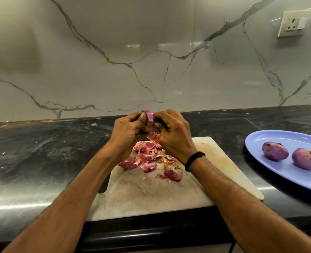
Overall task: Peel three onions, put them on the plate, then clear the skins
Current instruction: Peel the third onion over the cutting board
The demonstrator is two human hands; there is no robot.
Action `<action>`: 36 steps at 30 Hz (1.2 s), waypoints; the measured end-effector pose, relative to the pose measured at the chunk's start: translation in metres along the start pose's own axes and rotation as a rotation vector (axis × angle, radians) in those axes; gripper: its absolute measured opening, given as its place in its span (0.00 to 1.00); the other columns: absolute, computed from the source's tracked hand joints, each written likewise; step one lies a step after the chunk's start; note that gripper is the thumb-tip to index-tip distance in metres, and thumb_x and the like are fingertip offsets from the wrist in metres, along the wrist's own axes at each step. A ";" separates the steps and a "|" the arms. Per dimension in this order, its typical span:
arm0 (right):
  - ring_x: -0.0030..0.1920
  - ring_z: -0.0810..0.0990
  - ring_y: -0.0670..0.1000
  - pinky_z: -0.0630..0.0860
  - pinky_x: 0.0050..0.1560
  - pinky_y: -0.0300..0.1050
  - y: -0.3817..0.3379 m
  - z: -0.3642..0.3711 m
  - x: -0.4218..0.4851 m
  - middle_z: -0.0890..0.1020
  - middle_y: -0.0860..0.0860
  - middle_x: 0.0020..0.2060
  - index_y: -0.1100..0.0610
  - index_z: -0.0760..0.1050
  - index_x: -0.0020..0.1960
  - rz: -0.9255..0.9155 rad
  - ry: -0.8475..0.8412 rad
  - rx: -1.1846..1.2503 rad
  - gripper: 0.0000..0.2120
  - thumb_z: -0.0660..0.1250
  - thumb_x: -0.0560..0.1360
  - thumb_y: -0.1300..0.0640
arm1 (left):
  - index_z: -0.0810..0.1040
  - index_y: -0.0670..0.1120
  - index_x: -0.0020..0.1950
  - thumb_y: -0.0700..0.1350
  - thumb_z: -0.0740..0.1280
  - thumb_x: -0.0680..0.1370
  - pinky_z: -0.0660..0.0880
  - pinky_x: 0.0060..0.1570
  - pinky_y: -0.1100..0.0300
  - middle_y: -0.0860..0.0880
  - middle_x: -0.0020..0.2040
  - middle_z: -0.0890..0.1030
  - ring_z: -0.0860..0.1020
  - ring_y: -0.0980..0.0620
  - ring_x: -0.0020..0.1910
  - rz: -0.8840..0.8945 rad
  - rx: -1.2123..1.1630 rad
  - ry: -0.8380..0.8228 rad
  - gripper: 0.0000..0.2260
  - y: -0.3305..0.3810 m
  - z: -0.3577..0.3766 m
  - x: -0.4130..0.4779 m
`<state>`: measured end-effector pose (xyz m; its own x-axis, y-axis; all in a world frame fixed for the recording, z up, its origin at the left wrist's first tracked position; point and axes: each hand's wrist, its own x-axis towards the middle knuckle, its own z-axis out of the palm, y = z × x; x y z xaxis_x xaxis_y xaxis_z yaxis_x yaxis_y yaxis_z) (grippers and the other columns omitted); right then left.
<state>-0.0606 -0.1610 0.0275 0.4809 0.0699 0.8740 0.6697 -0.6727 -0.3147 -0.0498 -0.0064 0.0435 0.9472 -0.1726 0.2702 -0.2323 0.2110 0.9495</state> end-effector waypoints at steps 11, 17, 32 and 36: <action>0.46 0.72 0.50 0.67 0.45 0.37 -0.002 -0.003 -0.001 0.76 0.54 0.44 0.60 0.80 0.49 0.106 0.053 0.021 0.14 0.57 0.76 0.55 | 0.73 0.36 0.61 0.45 0.56 0.86 0.83 0.49 0.48 0.30 0.59 0.78 0.83 0.33 0.54 -0.069 -0.298 0.141 0.14 0.013 -0.001 0.004; 0.49 0.71 0.50 0.69 0.47 0.38 0.000 0.003 -0.002 0.74 0.54 0.47 0.59 0.80 0.51 0.093 0.033 -0.056 0.14 0.66 0.76 0.48 | 0.75 0.39 0.65 0.46 0.56 0.86 0.83 0.50 0.52 0.37 0.61 0.80 0.83 0.42 0.55 -0.046 -0.133 0.144 0.15 0.005 0.000 0.003; 0.49 0.76 0.51 0.79 0.52 0.42 0.003 0.001 -0.002 0.76 0.56 0.51 0.63 0.74 0.57 -0.076 -0.042 -0.052 0.20 0.76 0.69 0.60 | 0.81 0.44 0.62 0.55 0.66 0.77 0.83 0.52 0.51 0.41 0.57 0.83 0.83 0.44 0.55 0.071 0.149 0.014 0.19 -0.003 0.000 0.003; 0.48 0.76 0.50 0.79 0.50 0.41 0.002 0.000 -0.001 0.77 0.54 0.50 0.62 0.74 0.56 -0.071 -0.028 -0.045 0.20 0.77 0.69 0.58 | 0.82 0.48 0.57 0.55 0.67 0.75 0.83 0.51 0.52 0.43 0.54 0.84 0.85 0.45 0.53 0.106 0.173 0.027 0.16 -0.002 0.000 0.003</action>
<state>-0.0599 -0.1630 0.0259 0.4491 0.1389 0.8826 0.6768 -0.6978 -0.2345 -0.0468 -0.0069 0.0424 0.9207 -0.1316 0.3674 -0.3629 0.0576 0.9300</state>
